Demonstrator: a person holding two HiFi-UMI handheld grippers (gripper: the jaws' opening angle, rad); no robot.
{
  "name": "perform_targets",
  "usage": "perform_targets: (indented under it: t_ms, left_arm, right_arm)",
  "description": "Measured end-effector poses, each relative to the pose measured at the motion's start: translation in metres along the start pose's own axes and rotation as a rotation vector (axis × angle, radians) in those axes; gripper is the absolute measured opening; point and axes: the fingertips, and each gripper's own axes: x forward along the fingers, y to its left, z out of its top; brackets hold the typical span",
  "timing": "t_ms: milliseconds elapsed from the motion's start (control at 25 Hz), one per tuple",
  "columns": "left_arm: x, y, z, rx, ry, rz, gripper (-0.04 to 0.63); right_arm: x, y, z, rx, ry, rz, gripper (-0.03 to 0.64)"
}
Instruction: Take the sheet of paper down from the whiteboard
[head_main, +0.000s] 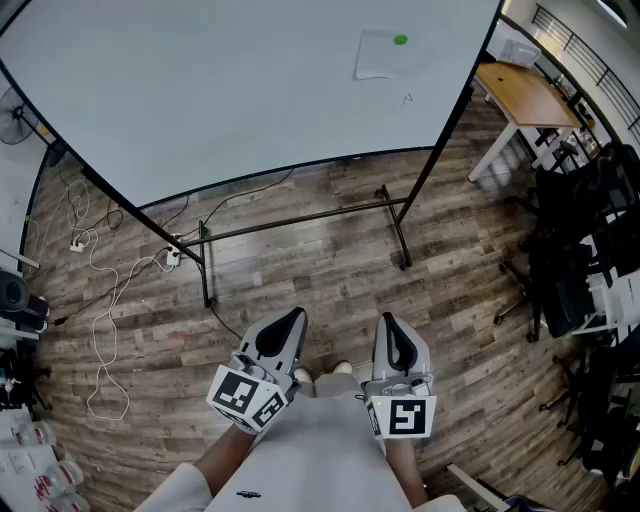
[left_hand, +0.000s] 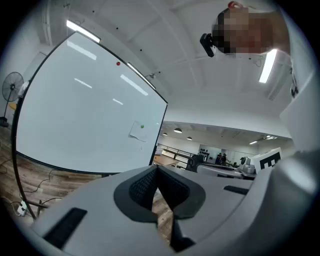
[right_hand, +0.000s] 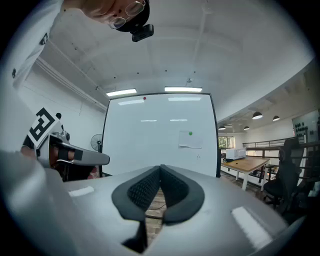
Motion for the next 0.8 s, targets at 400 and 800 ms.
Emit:
perform_targets:
  t_ms: [400, 800]
  left_arm:
    - [0.01, -0.034, 0.006, -0.017, 0.008, -0.021, 0.006]
    - [0.034, -0.059, -0.006, 0.005, 0.021, -0.042, 0.006]
  right_arm:
    - [-0.018, -0.021, 0.009, 0.023, 0.002, 0.008, 0.011]
    - [-0.027, -0.062, -0.002, 0.09, -0.021, -0.002, 0.011]
